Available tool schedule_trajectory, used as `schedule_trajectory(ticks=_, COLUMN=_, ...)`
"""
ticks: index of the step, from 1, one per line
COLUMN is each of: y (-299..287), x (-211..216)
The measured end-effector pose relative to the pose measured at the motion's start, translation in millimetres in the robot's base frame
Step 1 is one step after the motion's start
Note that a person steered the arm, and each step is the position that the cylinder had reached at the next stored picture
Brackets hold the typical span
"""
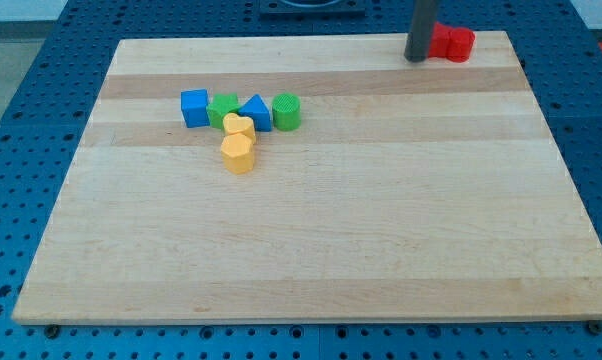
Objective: Move your arm to the center
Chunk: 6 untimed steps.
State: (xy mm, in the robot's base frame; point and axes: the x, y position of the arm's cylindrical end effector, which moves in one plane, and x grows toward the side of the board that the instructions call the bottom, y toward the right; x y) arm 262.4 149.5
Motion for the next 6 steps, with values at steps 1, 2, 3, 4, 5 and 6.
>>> schedule_trajectory(ticks=1, y=0.0, x=76.9)
schedule_trajectory(ticks=2, y=-4.4, x=180.0)
schedule_trajectory(ticks=3, y=-48.3, x=254.8)
schedule_trajectory(ticks=4, y=-130.7, x=250.6)
schedule_trajectory(ticks=5, y=-173.0, x=215.3)
schedule_trajectory(ticks=6, y=-173.0, x=188.6)
